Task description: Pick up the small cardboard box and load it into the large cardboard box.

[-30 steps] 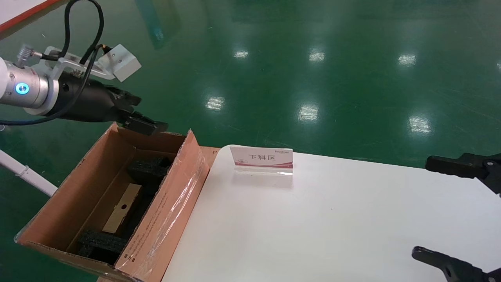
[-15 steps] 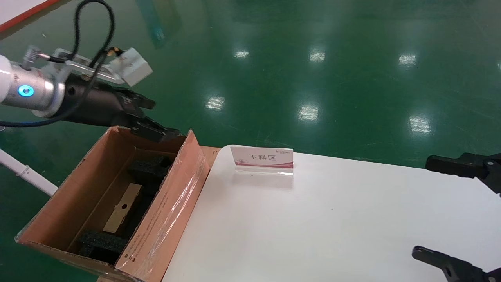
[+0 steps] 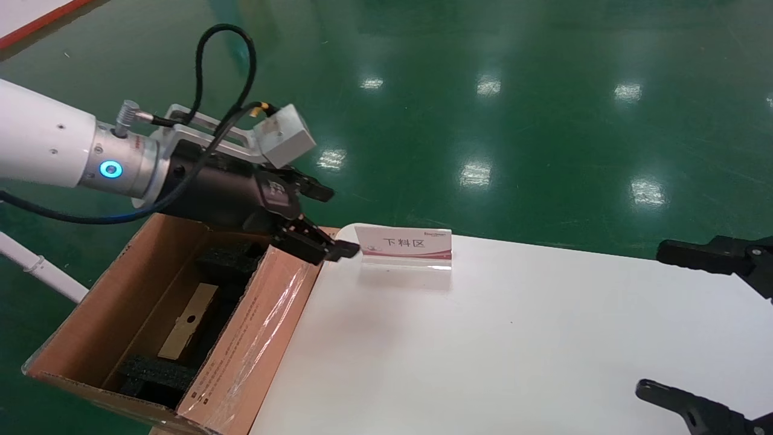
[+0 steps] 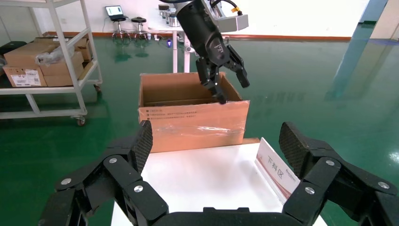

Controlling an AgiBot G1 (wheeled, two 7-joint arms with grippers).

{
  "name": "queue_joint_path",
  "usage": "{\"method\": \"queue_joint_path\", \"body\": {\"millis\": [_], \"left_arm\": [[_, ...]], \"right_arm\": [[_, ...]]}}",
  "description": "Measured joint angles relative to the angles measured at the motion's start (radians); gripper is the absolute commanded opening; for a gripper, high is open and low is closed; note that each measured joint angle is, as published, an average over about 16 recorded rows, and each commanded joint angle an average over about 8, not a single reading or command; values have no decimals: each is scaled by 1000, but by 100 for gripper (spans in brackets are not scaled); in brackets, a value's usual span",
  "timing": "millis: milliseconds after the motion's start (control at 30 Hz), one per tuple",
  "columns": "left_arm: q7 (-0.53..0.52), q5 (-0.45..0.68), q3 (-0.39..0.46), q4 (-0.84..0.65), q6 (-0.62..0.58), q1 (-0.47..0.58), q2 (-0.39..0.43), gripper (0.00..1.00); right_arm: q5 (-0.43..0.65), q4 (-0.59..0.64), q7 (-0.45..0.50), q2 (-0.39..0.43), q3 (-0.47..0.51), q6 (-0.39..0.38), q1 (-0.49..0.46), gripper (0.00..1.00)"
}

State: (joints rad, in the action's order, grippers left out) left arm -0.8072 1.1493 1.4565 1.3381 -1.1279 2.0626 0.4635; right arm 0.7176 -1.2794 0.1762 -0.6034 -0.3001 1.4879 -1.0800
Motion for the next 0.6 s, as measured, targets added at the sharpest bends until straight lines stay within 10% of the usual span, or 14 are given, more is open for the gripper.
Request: {"method": "queue_joint_path", "body": {"millis": [600], "left_arm": [[273,-185,-519,-24,-162,-436,65,100]], "right_arm": [[-1,0,0,0,-1,0,0,100]]}}
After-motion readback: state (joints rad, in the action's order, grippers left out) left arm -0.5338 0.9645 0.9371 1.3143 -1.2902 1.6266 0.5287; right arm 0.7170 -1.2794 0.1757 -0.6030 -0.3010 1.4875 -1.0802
